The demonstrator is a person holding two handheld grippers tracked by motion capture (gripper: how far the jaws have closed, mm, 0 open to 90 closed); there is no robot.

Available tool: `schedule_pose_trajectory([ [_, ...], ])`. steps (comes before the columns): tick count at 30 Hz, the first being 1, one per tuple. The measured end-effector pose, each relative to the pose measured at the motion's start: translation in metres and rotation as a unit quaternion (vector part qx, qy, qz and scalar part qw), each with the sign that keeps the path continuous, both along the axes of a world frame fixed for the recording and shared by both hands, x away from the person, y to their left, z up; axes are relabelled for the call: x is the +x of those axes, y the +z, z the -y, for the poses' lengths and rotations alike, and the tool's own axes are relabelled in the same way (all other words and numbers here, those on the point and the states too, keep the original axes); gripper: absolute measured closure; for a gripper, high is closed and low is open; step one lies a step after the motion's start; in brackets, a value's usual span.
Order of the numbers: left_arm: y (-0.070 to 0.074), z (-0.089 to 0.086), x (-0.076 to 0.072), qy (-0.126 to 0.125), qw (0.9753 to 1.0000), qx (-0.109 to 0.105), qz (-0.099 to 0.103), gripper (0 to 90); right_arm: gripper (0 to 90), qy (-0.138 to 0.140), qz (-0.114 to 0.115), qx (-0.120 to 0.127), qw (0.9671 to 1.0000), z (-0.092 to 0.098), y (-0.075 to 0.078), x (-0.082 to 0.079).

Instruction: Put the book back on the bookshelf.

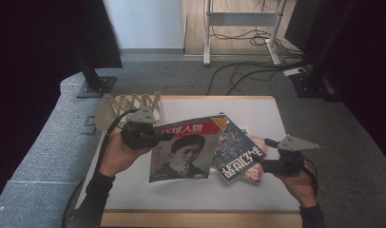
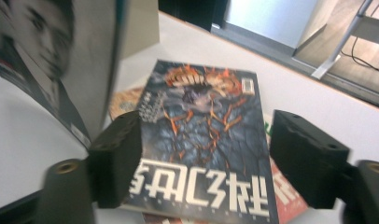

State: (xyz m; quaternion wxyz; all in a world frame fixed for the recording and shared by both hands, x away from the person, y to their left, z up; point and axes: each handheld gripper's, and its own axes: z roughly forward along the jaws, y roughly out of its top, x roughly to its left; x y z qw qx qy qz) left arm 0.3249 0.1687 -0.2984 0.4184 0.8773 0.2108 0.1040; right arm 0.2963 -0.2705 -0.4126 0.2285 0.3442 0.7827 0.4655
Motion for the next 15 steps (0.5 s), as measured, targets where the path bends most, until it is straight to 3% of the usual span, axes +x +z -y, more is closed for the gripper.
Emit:
schedule_pose_trajectory([
  [10, 0.007, -0.026, -0.003, 0.042, 0.9991, 0.009, 0.0, 86.8, 1.2, -0.039, -0.032, -0.035, 0.9981, -0.002, -0.033, -0.002],
  [15, 0.011, -0.042, -0.005, 0.068, 0.9976, 0.005, 0.005, 86.8, 0.0, -0.048, -0.043, -0.039, 0.9972, -0.001, -0.047, -0.004],
])
